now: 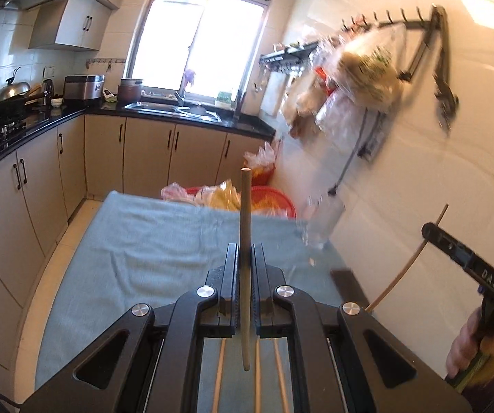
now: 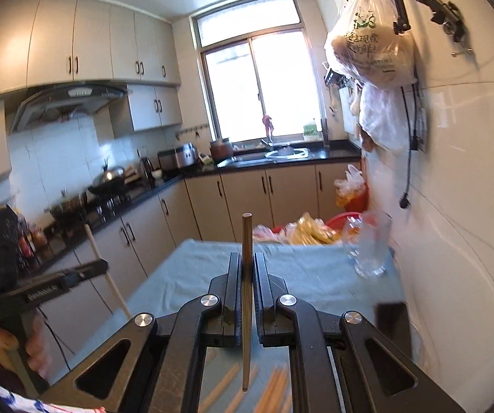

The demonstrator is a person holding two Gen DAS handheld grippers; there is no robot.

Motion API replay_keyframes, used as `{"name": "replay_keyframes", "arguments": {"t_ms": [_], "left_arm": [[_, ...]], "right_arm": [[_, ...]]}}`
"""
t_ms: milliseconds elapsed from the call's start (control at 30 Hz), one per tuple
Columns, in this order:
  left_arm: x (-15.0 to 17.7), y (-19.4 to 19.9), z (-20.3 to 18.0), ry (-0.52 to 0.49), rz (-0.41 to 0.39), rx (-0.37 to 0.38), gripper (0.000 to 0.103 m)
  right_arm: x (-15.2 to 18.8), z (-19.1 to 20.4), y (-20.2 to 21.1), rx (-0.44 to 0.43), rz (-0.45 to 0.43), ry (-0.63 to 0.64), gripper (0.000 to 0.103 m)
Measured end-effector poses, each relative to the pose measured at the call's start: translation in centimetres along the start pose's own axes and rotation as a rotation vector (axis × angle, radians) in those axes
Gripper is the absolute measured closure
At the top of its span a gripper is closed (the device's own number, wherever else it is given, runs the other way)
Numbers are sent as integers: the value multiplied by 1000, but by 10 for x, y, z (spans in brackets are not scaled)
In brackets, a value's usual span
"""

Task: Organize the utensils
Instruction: 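Lift both held chopsticks upright over the black holder cup, then open the left tool over the cup while the right tool releases its chopstick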

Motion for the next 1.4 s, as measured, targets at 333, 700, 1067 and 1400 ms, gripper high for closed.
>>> {"name": "replay_keyframes", "arguments": {"t_ms": [333, 700, 1067, 1400], "left_arm": [[-48, -71, -15, 44, -42, -7, 97], [-21, -149, 4, 14, 88, -116, 97], [-16, -139, 13, 34, 92, -127, 69], [-17, -85, 20, 33, 16, -150, 58]], "right_arm": [[-32, -5, -88, -43, -24, -99, 96], [23, -6, -169, -54, 148, -108, 96], [41, -21, -195, -37, 203, -139, 71], [30, -25, -169, 9, 170, -130, 49]]}}
Point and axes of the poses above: each gripper's, at about its wrist camera, not at the fingertips, and y roughly against the way its jaws point, z to its left, x to its underside, the point moved 1 cm from there along -y, roughly the way its jaws point, and after that the axes turned 15 degrees about y, right-handed, at the moved point
